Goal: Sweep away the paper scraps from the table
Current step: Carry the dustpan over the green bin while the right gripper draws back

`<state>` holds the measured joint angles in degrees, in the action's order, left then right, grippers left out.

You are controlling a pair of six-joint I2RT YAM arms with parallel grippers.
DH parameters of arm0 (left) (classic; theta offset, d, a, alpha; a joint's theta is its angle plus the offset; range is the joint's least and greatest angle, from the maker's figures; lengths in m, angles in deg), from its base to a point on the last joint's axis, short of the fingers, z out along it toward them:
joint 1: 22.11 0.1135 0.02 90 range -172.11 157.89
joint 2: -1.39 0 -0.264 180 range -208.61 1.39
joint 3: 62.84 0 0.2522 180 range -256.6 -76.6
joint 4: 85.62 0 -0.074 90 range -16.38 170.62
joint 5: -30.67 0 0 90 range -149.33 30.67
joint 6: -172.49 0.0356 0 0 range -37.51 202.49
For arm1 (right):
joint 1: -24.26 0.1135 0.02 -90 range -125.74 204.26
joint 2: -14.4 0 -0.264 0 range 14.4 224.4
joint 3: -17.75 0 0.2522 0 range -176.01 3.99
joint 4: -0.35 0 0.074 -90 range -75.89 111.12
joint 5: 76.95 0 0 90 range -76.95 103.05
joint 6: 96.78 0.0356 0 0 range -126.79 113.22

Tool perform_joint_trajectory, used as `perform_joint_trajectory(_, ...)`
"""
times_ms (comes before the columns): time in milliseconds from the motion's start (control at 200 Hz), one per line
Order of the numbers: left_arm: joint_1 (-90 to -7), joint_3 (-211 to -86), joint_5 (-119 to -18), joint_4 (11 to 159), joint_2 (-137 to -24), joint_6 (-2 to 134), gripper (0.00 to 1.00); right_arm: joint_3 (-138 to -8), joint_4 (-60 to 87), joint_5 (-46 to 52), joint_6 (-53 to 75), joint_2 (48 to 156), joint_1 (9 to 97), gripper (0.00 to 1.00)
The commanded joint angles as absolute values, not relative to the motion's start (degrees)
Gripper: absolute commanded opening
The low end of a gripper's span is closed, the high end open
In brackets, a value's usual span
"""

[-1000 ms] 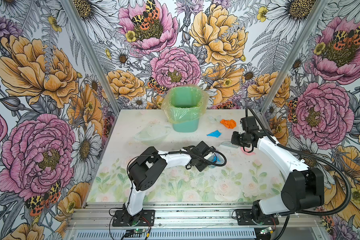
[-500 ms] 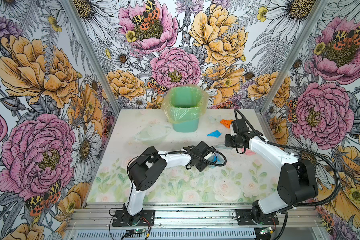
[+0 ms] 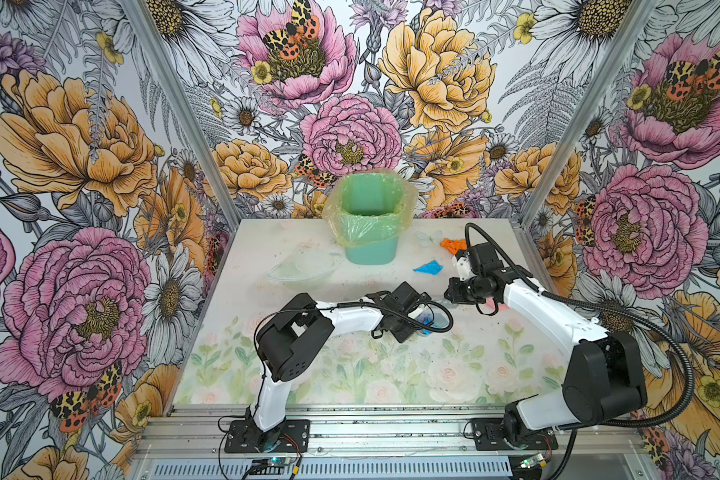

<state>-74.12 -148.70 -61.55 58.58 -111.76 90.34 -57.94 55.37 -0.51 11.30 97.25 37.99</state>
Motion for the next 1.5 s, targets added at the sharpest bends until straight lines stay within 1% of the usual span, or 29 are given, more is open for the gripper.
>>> perform_joint_trajectory(0, -74.23, -148.61, -59.57, 59.43, -111.19, 89.61, 0.00, -60.01, 55.90, -2.95, 10.79, 94.45, 37.00, 0.00)
perform_joint_trajectory(190, -73.79, -146.96, -58.71, 60.21, -108.35, 89.22, 0.00, -62.14, 57.51, -3.87, 10.70, 93.35, 34.84, 0.00)
perform_joint_trajectory(265, -73.12, -146.59, -59.78, 60.07, -106.73, 88.45, 0.00, -62.80, 57.53, -5.06, 10.98, 92.89, 33.16, 0.00)
perform_joint_trajectory(370, -72.02, -145.78, -61.01, 60.01, -103.56, 87.81, 0.00, -64.14, 57.53, -6.95, 12.34, 92.36, 29.75, 0.00)
perform_joint_trajectory(395, -71.74, -145.60, -61.05, 59.89, -100.90, 87.70, 0.00, -64.52, 57.53, -7.20, 12.54, 92.19, 28.97, 0.00)
perform_joint_trajectory(626, -69.31, -149.11, -61.20, 53.00, -95.28, 87.17, 0.00, -66.46, 57.32, -6.90, 14.63, 92.01, 23.82, 0.00)
perform_joint_trajectory(866, -68.85, -161.15, -63.76, 39.59, -93.74, 87.75, 0.00, -65.07, 56.77, -6.93, 15.63, 92.15, 20.83, 0.00)
perform_joint_trajectory(1001, -68.09, -167.41, -65.02, 34.48, -92.32, 88.39, 0.00, -63.54, 54.96, -7.60, 16.04, 92.09, 20.31, 0.00)
perform_joint_trajectory(1141, -65.38, -173.57, -68.10, 31.32, -90.82, 87.16, 0.00, -63.39, 54.48, -7.81, 17.06, 93.08, 20.13, 0.00)
perform_joint_trajectory(1336, -59.87, -186.63, -72.27, 25.10, -91.55, 83.10, 0.00, -63.26, 54.29, -7.72, 17.06, 93.41, 20.20, 0.00)
perform_joint_trajectory(1496, -56.28, -195.45, -71.13, 20.64, -94.19, 81.81, 0.00, -62.82, 53.76, -7.91, 17.13, 93.47, 20.21, 0.00)
